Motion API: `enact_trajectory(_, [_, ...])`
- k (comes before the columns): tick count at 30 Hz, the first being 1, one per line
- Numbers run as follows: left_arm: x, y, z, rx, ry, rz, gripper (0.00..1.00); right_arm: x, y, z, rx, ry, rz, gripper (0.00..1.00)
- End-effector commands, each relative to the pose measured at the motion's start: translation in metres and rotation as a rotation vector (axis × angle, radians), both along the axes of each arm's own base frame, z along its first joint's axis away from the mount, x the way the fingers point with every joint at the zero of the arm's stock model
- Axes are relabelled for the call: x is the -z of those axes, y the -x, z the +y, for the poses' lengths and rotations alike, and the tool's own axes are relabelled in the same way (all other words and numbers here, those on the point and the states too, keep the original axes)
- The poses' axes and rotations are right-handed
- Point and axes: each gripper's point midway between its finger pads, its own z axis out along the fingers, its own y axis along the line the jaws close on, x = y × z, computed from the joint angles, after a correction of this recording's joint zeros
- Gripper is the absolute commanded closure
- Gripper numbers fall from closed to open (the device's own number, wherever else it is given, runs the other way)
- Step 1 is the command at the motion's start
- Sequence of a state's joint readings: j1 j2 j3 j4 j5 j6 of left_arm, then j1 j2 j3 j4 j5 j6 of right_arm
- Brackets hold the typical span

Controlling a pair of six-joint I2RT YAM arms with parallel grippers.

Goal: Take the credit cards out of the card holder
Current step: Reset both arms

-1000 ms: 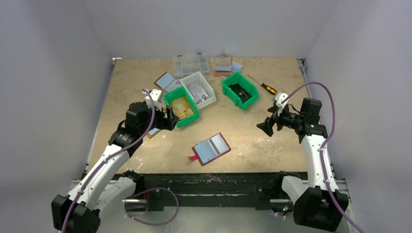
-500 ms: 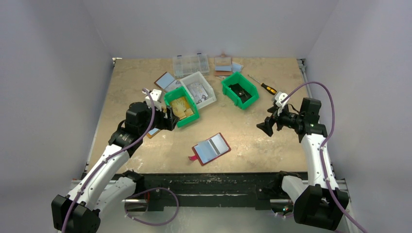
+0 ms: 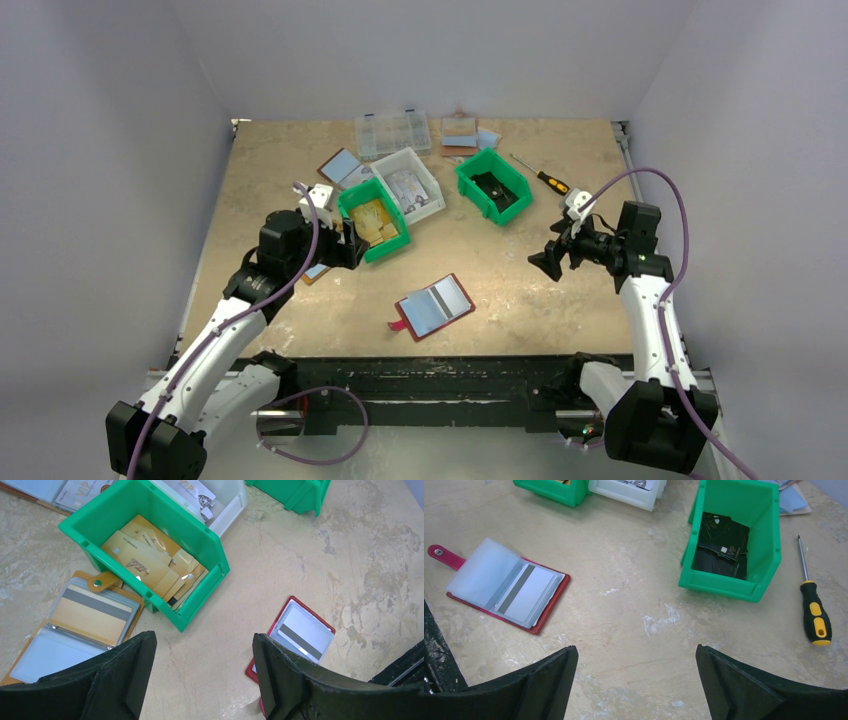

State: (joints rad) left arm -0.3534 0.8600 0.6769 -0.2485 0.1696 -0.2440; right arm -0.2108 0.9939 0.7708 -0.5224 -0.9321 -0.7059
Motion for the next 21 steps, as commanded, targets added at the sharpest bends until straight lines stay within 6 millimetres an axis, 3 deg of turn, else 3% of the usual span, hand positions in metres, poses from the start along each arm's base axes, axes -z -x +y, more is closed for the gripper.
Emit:
enact_trajectory(1, [-0.0271,-0.0091,-0.0021,-0.001,0.037,-0.075,0.25,-0.0158,-0.0066,-0.0031,0.014,0.005,-0.035,0.01])
enact_trajectory(21, [-0.0237,-0.0108,-0.0013,-0.006,0.035,-0.065,0.25,-0.0151,-0.0067,-0.0038,0.016,0.009,-0.032,0.01])
